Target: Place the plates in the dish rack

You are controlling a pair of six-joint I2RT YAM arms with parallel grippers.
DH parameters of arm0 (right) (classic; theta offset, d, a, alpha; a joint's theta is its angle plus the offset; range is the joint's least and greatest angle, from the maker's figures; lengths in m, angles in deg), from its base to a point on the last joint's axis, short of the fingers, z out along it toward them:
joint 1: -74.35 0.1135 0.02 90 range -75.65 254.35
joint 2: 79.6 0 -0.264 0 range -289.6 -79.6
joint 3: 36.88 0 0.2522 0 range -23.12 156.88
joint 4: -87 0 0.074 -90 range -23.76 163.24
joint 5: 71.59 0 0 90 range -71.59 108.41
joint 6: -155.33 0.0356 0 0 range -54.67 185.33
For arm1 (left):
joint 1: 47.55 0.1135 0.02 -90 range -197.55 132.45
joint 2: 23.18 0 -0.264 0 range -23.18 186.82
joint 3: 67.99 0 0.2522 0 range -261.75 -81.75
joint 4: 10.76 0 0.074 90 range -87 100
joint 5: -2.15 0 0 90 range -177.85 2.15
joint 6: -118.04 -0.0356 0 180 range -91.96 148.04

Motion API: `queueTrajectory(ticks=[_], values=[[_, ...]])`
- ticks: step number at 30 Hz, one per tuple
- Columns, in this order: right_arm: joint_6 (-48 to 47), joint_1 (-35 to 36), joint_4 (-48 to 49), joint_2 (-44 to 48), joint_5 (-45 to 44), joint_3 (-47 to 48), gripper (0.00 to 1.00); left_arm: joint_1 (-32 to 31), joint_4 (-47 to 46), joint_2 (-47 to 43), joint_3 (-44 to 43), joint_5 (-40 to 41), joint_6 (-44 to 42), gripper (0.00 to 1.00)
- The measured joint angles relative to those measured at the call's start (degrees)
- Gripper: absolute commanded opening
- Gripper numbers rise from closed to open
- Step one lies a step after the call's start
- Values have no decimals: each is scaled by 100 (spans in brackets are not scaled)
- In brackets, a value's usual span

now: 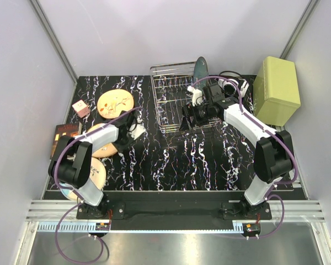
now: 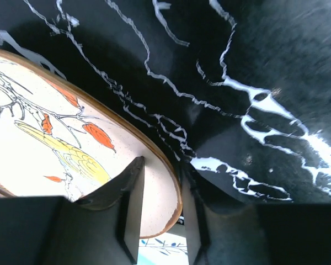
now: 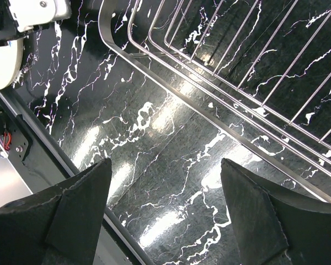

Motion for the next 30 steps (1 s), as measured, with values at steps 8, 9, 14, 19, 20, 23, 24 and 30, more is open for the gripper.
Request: queueTrajectory(ticks=[8, 9, 14, 19, 20, 23, 24, 30], values=[[-33, 0, 9, 4, -101, -22, 86, -560, -125, -374, 149, 114, 107, 13], [-33, 0, 15, 4, -103, -39, 86, -662, -101, -446, 177, 37, 111, 13], [-44, 0, 26, 37, -125, -162, 87, -1248, 133, -605, 278, -485, 133, 13], [-96, 2, 42, 199, -203, -326, 87, -1998, 531, -841, 299, -1141, 227, 14], [-103, 0, 50, 249, -236, -376, 87, -2184, 597, -879, 299, -1276, 260, 14], [-120, 0, 52, 452, -269, -619, 87, -2780, 793, -909, 291, -1722, 369, 14], [-114, 0, 52, 540, -278, -730, 87, -2940, 841, -909, 291, -1858, 398, 14], [122, 0, 131, 1086, -280, -1606, 88, -3447, 1040, -658, -33, -2566, 651, 17]])
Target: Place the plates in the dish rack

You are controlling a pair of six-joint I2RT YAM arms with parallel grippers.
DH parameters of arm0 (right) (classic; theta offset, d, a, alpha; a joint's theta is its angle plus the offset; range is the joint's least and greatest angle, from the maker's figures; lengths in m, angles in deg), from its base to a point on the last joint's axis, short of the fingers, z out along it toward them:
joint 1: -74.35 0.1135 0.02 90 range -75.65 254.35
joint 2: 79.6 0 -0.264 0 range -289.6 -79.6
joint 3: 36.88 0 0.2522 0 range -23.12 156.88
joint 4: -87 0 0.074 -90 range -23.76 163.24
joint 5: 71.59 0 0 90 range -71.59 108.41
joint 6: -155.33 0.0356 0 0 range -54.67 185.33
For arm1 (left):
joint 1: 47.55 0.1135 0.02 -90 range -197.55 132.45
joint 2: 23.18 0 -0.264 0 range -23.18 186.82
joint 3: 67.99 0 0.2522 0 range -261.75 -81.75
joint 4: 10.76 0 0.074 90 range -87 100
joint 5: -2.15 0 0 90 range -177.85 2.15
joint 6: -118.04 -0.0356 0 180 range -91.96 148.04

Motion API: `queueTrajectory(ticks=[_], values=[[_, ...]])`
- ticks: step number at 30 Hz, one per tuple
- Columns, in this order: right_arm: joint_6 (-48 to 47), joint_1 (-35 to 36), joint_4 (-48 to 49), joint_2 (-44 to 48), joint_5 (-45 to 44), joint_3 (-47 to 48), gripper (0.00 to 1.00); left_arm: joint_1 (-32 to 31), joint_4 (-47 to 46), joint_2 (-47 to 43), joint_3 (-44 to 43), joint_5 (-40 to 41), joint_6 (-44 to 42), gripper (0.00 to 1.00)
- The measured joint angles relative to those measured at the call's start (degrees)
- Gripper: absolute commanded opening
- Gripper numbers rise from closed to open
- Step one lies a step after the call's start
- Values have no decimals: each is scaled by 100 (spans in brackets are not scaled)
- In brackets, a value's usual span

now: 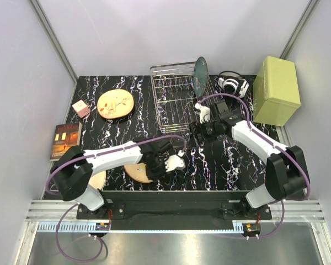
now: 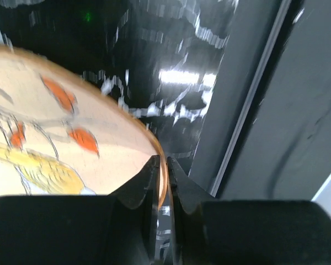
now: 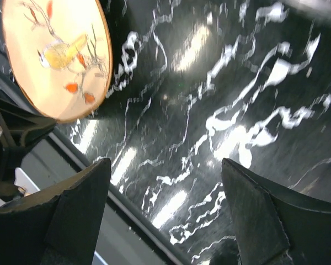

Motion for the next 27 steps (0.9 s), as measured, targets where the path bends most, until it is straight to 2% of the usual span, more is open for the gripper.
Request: queueTrajectory(ticks=[1, 2, 3, 6, 8, 12, 14, 17, 18, 19, 23, 27], values=[[39, 0, 0, 98, -7, -166, 88, -61, -39, 127, -118, -79, 59, 22], [68, -13, 2, 175, -15, -278, 88, -107, -101, 240, -208, -129, 101, 37], [101, -26, -2, 245, -15, -365, 88, -170, -170, 348, -280, -168, 146, 41], [170, -177, 0, 426, -9, -492, 88, -345, -284, 481, -435, -173, 369, 50], [214, -297, 2, 520, 4, -522, 87, -393, -297, 404, -518, -96, 494, 51], [415, -389, 151, 651, 192, -623, 86, -35, -444, -378, -533, 186, 940, 56], [721, -385, 409, 664, 337, -767, 85, 608, -667, -1058, -461, 260, 1351, 58], [1416, -382, 1108, 599, 487, -1145, 84, 2275, -1266, -2162, -103, 374, 2164, 59], [1602, -382, 1296, 538, 507, -1246, 82, 2605, -1335, -2319, -33, 442, 2297, 59], [1904, -382, 1696, 420, 564, -1425, 82, 3298, -1449, -2566, 122, 404, 2640, 57], [2885, -380, 2938, -83, 721, -2020, 82, 4662, -1394, -2376, 313, 76, 3392, 56], [3558, -234, 3917, -348, 839, -2437, 81, 5252, -1257, -1506, 463, -313, 3792, 55]])
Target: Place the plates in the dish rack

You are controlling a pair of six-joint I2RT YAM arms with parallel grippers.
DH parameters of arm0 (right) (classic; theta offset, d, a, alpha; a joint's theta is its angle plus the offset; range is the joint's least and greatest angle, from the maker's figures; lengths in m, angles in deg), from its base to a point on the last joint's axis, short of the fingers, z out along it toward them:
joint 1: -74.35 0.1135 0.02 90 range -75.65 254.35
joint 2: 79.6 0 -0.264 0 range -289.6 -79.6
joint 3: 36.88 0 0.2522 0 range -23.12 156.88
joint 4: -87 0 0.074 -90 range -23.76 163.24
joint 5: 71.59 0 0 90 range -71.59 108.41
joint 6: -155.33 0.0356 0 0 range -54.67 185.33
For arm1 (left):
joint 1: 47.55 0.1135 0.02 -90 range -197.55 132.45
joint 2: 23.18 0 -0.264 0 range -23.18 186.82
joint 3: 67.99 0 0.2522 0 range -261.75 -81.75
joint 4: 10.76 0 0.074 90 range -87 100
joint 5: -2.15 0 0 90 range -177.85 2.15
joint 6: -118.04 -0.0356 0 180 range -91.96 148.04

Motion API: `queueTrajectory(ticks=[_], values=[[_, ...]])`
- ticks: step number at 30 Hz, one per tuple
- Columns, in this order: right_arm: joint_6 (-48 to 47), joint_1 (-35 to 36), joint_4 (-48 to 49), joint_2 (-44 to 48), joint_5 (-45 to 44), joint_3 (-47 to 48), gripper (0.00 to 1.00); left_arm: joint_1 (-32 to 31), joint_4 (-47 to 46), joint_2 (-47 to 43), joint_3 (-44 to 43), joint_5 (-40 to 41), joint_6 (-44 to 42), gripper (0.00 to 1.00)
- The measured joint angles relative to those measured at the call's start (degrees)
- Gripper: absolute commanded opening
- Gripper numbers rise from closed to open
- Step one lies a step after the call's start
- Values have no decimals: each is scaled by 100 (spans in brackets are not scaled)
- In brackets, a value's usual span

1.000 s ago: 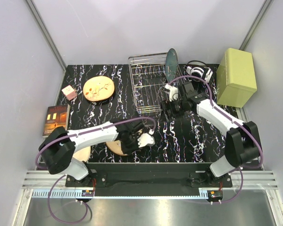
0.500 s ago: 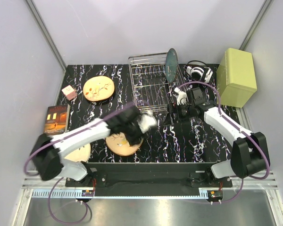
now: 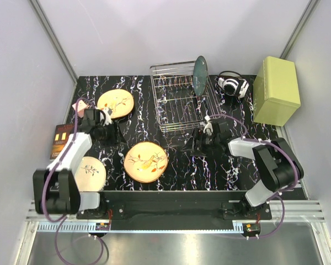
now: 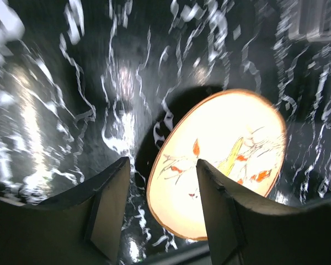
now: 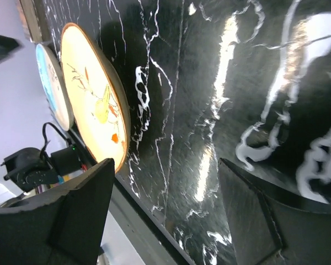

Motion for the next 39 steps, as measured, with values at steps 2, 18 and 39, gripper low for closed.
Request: queueTrajectory(ticks=[2, 18, 39], values=[[275, 173, 363, -160, -11, -101, 81, 96, 66, 507, 50, -177, 103, 55], [1353, 925, 1469, -564, -389, -278, 77, 328, -280, 1325, 1165, -1178, 817, 30], [1674, 1464, 2057, -990, -380, -317, 48, -656, -1143, 1456, 1515, -1928, 1340, 9]])
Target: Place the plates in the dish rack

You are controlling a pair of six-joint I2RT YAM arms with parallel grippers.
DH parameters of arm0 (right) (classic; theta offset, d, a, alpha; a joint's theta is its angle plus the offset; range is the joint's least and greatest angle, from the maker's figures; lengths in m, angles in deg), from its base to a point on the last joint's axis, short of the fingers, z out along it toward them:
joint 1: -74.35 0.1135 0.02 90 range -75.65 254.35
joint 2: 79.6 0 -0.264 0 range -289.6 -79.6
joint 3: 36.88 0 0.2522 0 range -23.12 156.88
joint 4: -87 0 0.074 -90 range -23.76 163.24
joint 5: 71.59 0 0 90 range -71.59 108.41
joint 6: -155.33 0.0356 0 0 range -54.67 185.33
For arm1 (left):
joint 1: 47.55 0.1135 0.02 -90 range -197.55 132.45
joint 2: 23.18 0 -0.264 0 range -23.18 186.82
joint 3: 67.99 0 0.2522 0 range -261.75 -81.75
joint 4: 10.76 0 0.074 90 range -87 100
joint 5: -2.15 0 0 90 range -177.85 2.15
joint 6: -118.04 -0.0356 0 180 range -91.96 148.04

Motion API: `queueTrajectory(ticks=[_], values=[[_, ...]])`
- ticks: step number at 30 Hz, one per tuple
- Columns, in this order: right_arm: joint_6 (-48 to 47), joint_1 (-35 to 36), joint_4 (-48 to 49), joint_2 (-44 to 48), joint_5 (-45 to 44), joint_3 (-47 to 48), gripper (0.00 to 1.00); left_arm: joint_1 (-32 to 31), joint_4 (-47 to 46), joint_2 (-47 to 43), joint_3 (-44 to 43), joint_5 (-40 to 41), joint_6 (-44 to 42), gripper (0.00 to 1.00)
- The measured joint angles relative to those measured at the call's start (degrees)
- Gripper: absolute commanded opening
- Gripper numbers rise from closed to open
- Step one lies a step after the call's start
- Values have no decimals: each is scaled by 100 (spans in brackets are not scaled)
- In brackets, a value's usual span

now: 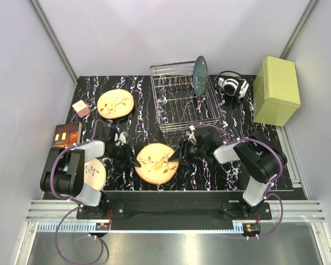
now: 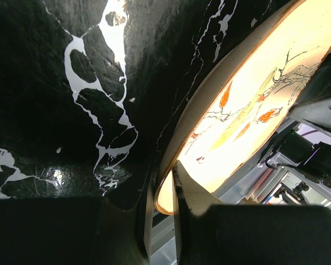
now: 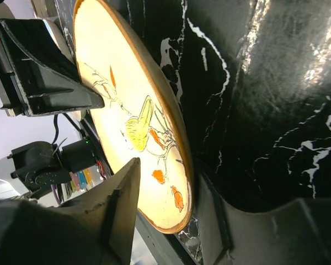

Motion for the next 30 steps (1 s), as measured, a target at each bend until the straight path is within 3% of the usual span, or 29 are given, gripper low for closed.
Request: queueTrajectory(ticks=[10, 16, 23, 29, 30], values=[[-118, -4, 22, 42, -160, -7, 47, -273, -103, 79, -55, 7, 109, 8], [-173, -7, 66, 94, -389, -55, 37, -354, -125, 170, -96, -46, 195, 8], [-249, 4, 107, 94, -509, -74, 37, -378, -129, 181, -101, -68, 201, 8], [-417, 44, 192, 94, -684, -74, 29, -435, -127, 181, -101, -68, 254, 8], [-442, 48, 199, 94, -721, -74, 24, -442, -127, 181, -101, -68, 262, 8]])
